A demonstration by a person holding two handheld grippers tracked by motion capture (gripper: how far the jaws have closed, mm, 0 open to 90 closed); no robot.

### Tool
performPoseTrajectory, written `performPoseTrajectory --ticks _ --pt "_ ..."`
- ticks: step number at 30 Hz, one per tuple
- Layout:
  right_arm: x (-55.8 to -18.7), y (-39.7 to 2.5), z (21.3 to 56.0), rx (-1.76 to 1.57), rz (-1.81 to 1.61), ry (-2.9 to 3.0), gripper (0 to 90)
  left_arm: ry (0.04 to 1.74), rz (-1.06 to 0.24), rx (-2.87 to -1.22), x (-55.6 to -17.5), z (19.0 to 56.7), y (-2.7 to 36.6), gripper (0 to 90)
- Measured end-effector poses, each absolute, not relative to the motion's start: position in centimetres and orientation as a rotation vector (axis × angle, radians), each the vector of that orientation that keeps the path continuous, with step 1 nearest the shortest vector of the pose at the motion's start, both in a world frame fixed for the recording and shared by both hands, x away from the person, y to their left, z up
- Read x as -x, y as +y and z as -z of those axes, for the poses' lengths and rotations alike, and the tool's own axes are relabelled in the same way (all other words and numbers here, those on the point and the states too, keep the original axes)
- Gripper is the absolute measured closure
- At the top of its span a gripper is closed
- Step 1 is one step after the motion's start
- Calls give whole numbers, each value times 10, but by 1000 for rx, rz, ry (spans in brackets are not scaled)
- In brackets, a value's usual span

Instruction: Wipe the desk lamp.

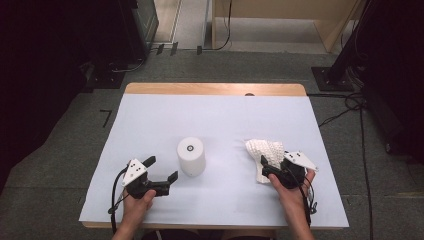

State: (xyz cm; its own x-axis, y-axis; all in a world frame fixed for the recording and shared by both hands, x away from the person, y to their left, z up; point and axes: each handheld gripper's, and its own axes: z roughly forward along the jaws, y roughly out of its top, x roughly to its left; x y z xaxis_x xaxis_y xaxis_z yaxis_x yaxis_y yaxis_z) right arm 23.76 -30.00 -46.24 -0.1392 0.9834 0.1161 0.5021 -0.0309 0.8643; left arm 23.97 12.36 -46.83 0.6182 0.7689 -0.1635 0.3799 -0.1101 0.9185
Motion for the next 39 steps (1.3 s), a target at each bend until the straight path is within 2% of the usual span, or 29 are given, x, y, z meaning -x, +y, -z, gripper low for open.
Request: performPoseTrajectory --ticks 4,12,19,20,25,31,39 --pt "-237 -306 464 -1619 -1141 1631 195 903 -455 -1780 -240 473 103 0" --pt "-245 -299 473 -1606 -1100 1691 194 917 -464 -1833 -254 480 77 0" --pt "-252 -299 477 -1617 -1028 1708 187 959 -439 -1777 -260 479 76 3" --pt "-253 -299 477 -1621 -1018 1722 187 961 -433 -1773 -262 478 76 30" --pt "-261 -302 463 -1665 -978 1767 213 922 -424 -1774 -269 468 69 39" --pt "-268 -304 447 -1633 -1021 1770 202 948 -409 -1783 -273 476 63 43" --pt "-273 -306 475 -1695 -954 1845 241 955 -374 -1757 -280 481 60 28"
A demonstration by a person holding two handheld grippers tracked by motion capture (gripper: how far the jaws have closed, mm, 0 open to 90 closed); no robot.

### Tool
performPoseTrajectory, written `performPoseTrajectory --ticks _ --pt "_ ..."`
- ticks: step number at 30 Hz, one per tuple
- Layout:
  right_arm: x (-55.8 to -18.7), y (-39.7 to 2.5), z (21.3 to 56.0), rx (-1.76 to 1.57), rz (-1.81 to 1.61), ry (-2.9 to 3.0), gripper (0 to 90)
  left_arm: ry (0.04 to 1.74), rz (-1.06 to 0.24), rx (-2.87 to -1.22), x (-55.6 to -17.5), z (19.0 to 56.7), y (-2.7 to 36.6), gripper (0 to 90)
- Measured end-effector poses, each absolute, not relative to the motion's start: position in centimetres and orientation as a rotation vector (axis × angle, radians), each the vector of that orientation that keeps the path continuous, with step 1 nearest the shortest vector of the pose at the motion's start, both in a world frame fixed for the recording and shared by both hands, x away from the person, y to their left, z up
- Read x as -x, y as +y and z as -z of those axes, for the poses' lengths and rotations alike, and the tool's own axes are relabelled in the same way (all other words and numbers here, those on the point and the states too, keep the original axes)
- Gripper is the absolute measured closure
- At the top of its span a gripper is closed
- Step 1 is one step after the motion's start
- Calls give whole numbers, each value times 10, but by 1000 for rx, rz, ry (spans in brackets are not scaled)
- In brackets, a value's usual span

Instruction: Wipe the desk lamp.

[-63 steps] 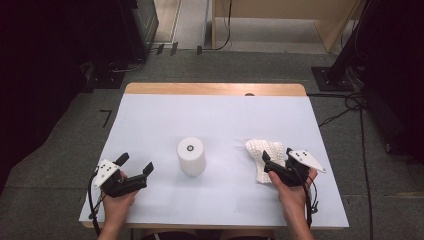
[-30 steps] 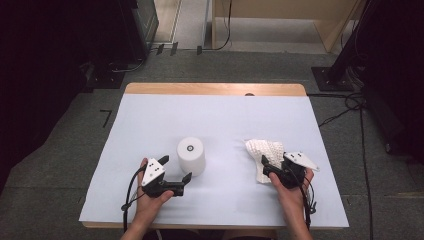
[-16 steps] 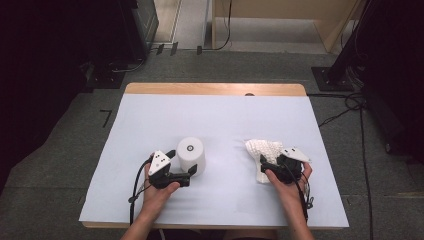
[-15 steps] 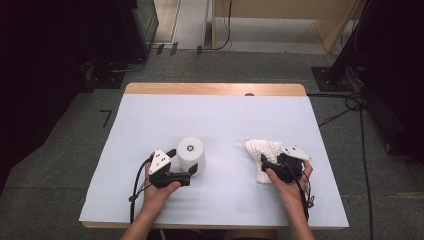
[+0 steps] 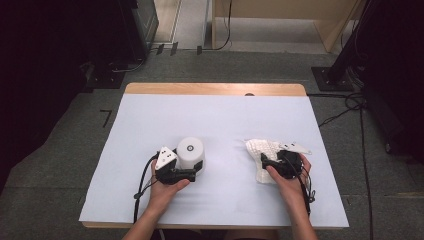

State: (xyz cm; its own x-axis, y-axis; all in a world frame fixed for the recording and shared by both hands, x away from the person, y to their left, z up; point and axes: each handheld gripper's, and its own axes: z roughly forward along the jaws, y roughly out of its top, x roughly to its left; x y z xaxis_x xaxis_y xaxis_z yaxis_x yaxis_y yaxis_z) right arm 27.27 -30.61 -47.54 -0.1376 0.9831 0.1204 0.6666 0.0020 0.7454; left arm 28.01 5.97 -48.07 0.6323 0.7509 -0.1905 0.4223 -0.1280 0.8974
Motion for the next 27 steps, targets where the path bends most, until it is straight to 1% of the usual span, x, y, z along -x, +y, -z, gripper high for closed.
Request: performPoseTrajectory --ticks 3,9,12,14,18,21,23,27 --pt "-274 -304 482 -1722 -933 1862 251 957 -372 -1764 -281 484 59 24" --pt "-275 -299 492 -1723 -863 1880 297 961 -412 -1782 -280 488 55 32" --pt "-274 -296 495 -1699 -828 1860 331 983 -388 -1787 -282 489 55 27" --pt "-273 -290 497 -1670 -772 1850 333 990 -389 -1805 -281 489 54 26" --pt "-271 -288 497 -1686 -773 1818 340 989 -422 -1823 -279 488 53 39" --pt "-270 -291 497 -1676 -788 1826 378 982 -458 -1807 -276 488 52 51" --pt "-269 -291 497 -1682 -791 1825 384 983 -464 -1802 -276 488 51 52" --pt "-269 -289 497 -1672 -780 1830 395 994 -418 -1815 -280 488 52 40"
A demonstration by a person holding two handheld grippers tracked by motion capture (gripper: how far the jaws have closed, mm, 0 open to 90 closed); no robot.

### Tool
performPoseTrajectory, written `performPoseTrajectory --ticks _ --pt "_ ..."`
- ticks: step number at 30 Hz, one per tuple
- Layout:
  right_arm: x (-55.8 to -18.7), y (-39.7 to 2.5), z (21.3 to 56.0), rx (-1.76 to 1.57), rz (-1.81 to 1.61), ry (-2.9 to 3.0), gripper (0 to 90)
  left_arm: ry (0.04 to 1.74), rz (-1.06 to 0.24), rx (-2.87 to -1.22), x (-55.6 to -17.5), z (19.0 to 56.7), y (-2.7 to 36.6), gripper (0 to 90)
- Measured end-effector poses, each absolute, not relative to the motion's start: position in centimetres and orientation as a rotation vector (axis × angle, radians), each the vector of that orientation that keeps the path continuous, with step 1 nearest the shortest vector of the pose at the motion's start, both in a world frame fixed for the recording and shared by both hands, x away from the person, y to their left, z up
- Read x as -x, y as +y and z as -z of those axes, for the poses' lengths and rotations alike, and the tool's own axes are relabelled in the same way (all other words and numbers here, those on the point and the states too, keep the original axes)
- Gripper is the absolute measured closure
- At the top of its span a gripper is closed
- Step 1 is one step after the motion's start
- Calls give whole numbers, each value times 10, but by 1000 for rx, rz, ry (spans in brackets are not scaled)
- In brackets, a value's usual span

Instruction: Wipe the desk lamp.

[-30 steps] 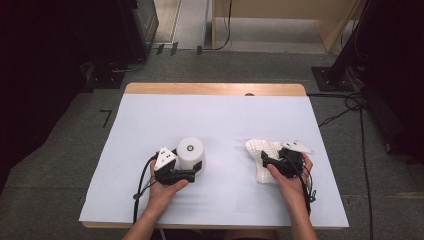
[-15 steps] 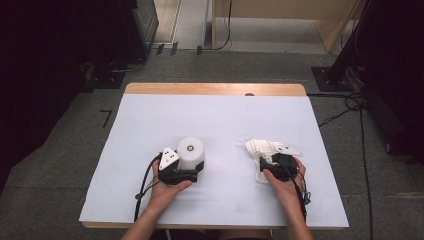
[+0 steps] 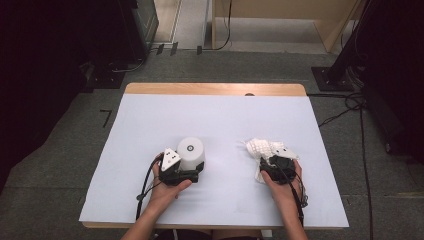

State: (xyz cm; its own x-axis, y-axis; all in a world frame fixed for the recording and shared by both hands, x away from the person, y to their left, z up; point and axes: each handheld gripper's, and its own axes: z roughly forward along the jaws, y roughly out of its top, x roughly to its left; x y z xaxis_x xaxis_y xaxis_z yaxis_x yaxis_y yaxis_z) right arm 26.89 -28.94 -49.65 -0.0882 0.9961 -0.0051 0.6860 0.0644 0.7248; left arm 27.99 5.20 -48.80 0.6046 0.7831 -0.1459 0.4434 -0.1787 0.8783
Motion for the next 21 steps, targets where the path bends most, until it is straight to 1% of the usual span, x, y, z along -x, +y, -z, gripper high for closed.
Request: performPoseTrajectory --ticks 3,5,8,10,11,13,16,18,21 --pt "-269 -290 496 -1683 -779 1832 407 1006 -386 -1825 -282 489 53 29" --pt "-268 -290 496 -1677 -773 1824 445 1007 -386 -1826 -282 489 53 28" --pt "-265 -290 494 -1668 -763 1815 655 1006 -390 -1829 -282 489 52 31" --pt "-264 -291 495 -1627 -774 1842 727 1006 -384 -1832 -283 489 53 31" --pt "-264 -292 494 -1622 -793 1850 747 1006 -381 -1836 -283 489 53 31" --pt "-263 -296 493 -1623 -855 1854 764 1006 -385 -1838 -283 488 53 31" --pt "-261 -298 483 -1587 -985 1819 767 991 -416 -1850 -282 487 51 49" --pt "-260 -298 481 -1568 -995 1811 766 982 -445 -1855 -281 486 49 53" --pt "-258 -297 476 -1560 -1037 1801 763 983 -452 -1856 -280 486 49 56"
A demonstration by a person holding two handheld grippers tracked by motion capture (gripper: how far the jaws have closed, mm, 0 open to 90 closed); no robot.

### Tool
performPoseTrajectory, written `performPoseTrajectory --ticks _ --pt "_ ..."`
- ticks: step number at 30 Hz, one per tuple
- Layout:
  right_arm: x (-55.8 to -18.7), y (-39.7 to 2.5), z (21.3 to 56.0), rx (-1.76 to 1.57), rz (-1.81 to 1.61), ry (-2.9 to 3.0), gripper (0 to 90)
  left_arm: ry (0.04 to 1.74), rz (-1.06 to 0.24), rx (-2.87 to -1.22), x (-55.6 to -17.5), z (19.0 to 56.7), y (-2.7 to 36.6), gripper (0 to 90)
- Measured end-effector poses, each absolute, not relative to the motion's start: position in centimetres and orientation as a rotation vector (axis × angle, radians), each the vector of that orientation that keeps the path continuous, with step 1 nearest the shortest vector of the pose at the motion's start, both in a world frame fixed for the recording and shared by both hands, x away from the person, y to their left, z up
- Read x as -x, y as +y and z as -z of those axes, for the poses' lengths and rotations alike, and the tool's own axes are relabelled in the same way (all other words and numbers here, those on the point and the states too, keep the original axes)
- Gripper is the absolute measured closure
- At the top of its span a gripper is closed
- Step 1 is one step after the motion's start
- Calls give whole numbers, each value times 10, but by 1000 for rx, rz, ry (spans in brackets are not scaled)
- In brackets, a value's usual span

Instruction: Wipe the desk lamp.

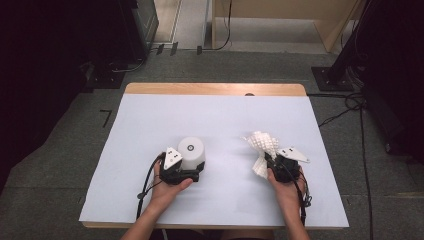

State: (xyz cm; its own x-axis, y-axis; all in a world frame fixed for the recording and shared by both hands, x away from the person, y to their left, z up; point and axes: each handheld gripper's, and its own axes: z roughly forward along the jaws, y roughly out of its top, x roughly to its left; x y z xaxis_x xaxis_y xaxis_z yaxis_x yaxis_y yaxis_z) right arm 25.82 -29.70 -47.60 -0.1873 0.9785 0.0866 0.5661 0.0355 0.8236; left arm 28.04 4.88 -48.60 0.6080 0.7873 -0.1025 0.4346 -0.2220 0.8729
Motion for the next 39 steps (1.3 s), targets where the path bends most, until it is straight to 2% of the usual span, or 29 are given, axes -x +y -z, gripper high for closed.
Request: performPoseTrajectory --ticks 20,22,39 --pt "-245 -251 440 -1380 -1317 1901 746 954 -502 -1852 -279 488 45 67" --pt "-244 -246 435 -1361 -1340 1917 746 935 -537 -1860 -277 487 44 75" --pt "-227 -205 384 -1198 -1446 2019 742 689 -570 -1982 -251 467 15 85"
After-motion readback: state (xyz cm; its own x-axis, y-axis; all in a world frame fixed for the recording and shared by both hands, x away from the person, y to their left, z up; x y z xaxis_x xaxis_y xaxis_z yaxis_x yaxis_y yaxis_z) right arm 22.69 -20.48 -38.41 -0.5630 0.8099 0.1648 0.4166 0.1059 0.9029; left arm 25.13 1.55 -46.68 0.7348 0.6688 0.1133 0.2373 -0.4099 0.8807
